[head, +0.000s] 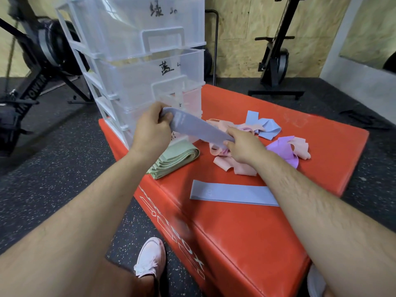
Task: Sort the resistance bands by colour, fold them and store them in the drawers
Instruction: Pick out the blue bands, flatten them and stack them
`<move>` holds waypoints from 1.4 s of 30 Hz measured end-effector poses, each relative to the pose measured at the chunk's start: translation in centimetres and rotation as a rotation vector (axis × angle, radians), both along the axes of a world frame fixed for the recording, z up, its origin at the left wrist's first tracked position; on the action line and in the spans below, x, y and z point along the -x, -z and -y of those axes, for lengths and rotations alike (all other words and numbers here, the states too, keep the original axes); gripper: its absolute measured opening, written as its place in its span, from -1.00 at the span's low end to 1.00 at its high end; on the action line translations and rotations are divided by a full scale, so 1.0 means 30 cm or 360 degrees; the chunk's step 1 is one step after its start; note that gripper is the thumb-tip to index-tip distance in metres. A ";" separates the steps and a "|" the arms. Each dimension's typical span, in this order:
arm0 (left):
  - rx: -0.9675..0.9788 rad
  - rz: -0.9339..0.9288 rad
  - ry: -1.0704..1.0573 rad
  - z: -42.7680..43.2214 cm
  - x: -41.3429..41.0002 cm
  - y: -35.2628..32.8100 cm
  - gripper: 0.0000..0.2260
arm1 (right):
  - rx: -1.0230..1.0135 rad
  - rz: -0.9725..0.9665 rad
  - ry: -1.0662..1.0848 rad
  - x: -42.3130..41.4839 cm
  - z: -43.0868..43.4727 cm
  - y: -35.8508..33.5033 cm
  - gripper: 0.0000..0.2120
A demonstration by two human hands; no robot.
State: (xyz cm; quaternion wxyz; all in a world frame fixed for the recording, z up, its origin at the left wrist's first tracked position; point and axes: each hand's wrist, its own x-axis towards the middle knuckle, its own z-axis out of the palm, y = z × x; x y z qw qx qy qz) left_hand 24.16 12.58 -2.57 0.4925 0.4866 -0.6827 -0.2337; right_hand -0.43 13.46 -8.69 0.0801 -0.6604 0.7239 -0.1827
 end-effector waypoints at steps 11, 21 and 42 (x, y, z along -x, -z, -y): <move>-0.0217 -0.0105 -0.0231 0.029 -0.034 0.016 -0.88 | 0.0411 0.0345 0.0348 0.096 -0.025 -0.092 -0.58; -0.0544 -0.0298 -0.0112 0.033 0.002 0.043 -0.91 | 0.0203 0.0713 0.0207 0.243 -0.138 -0.162 -0.86; -0.1123 0.0221 0.0177 -0.127 0.110 0.287 -0.79 | -0.0347 0.0254 0.0372 0.410 -0.493 0.075 -0.81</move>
